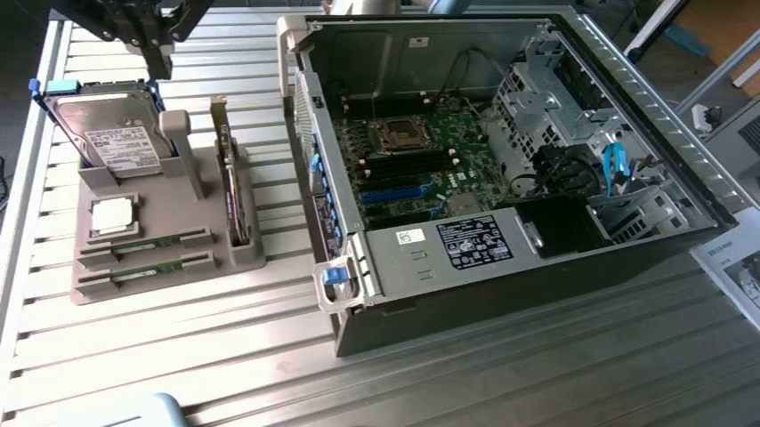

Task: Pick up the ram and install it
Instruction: 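Reach for the ram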

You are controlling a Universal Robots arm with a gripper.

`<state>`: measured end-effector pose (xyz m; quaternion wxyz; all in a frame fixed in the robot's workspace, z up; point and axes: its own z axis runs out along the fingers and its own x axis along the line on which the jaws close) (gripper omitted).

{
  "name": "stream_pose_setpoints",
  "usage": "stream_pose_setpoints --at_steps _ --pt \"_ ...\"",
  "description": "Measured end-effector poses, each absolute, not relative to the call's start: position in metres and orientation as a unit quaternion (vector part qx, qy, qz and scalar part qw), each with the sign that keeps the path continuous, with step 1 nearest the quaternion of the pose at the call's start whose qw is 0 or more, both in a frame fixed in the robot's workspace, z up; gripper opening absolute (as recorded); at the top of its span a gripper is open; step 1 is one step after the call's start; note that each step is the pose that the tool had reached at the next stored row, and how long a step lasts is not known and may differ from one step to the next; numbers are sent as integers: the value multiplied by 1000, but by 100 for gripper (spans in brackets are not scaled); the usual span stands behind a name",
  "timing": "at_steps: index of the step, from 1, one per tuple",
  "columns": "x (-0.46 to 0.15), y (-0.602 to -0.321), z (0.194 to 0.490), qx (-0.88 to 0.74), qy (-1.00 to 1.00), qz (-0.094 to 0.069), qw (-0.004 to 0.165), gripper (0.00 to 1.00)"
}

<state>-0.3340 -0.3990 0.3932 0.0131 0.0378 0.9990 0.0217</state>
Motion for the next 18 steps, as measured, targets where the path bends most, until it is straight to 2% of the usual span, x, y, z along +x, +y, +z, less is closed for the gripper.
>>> stream_pose_setpoints --at_steps 6,18 --pt "-355 -399 393 38 999 22 13 11" --pt "-356 -399 393 38 999 22 13 11"
